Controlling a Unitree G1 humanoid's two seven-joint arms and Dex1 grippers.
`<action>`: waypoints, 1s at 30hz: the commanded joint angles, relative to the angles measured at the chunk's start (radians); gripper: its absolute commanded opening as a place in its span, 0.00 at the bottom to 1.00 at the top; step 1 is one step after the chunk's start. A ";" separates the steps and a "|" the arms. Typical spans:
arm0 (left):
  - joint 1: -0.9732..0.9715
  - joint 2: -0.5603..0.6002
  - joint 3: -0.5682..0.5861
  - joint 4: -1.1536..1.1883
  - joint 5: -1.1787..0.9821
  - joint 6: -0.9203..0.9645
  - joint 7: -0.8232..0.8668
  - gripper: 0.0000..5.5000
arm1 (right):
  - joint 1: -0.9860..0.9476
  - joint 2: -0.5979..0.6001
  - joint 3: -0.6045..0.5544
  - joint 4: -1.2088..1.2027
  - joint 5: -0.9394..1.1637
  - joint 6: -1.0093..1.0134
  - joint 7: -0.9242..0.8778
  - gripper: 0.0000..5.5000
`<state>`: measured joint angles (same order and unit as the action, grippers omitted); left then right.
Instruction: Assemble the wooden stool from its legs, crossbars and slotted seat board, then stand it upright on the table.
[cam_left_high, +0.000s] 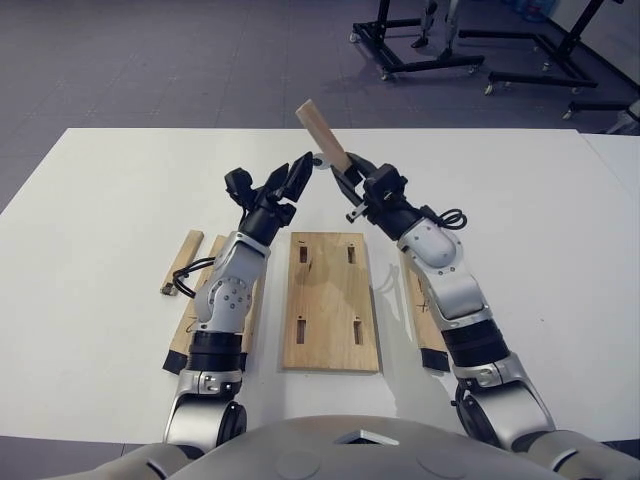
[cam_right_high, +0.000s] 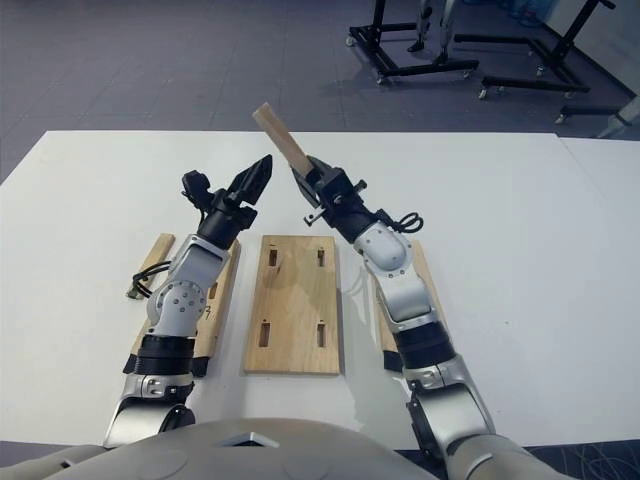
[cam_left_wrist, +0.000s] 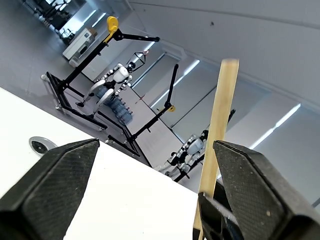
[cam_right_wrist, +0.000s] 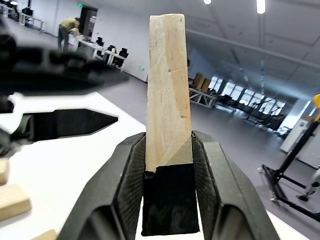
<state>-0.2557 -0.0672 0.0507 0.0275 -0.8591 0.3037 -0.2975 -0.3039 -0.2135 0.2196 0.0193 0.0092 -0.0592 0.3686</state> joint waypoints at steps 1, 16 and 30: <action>-0.005 -0.073 0.006 0.007 -0.025 0.021 -0.003 0.76 | -0.017 0.008 -0.011 0.045 0.011 -0.017 0.024 0.23; -0.024 -0.051 -0.072 0.044 0.070 0.060 -0.027 0.76 | -0.033 0.021 0.017 0.077 0.052 0.033 0.170 0.23; -0.015 -0.068 -0.085 0.017 0.072 0.049 -0.085 0.46 | -0.004 0.009 0.033 0.066 0.050 0.060 0.230 0.23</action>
<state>-0.2770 -0.0688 -0.0247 0.0551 -0.7845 0.3473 -0.3775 -0.3200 -0.2040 0.2429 0.1019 0.0600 -0.0188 0.5946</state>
